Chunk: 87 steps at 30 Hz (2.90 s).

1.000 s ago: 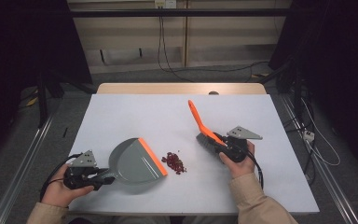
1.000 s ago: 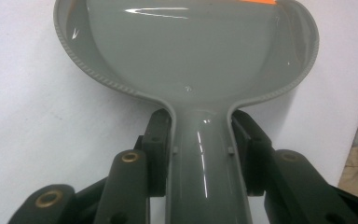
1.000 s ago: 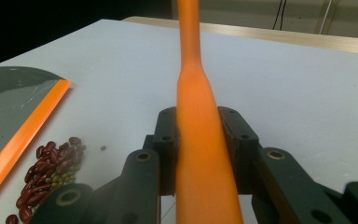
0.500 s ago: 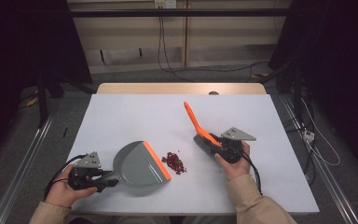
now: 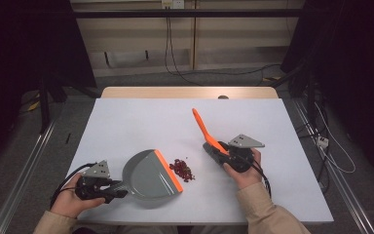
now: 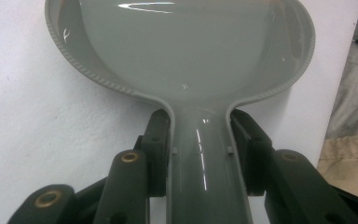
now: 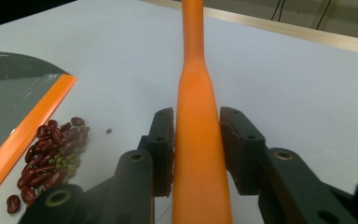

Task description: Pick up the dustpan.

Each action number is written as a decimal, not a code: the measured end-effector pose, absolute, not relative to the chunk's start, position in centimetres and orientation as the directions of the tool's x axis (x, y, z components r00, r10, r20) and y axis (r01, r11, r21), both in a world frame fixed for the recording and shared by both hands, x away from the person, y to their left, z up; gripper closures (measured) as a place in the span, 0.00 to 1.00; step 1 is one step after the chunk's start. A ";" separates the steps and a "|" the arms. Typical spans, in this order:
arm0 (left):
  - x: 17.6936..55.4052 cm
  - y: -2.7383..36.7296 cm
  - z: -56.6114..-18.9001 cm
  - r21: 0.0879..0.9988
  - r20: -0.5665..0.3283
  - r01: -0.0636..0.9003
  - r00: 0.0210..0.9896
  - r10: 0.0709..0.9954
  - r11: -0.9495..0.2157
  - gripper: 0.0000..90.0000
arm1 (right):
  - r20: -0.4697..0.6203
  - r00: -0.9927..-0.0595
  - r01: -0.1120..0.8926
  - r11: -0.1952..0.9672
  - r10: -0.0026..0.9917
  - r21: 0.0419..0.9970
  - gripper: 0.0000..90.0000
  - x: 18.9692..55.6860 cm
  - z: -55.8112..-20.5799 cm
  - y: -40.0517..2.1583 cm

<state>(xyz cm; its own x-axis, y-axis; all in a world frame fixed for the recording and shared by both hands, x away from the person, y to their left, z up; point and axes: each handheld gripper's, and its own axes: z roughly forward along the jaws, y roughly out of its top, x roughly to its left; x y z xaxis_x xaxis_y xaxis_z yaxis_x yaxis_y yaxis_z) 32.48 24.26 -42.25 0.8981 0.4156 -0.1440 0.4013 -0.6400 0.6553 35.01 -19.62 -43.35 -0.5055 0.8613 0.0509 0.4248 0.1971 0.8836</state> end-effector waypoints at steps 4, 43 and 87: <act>32.5 24.3 -42.3 0.656 -0.143 0.400 0.899 0.415 -0.640 0.70 | 0.056 -0.505 0.435 0.199 0.861 0.878 0.75 35.0 -43.0 -19.5; 32.7 22.9 -42.2 0.647 -0.172 0.399 0.907 0.385 -0.650 0.70 | -0.001 -0.491 0.432 0.245 0.871 0.868 0.78 33.9 -44.1 -12.4; 33.1 23.0 -42.4 0.661 -0.197 0.417 0.899 0.391 -0.624 0.70 | 0.054 -0.501 0.445 0.204 0.863 0.872 0.77 33.0 -44.3 -10.8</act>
<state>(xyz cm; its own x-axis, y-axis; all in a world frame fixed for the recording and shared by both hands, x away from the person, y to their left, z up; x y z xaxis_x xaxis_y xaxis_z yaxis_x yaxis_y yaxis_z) 33.07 23.01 -42.41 0.8988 0.3914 -0.1973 0.4169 -0.6242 0.6607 32.97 -10.77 -44.30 -0.5015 0.8635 0.0541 0.4451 0.2038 0.8720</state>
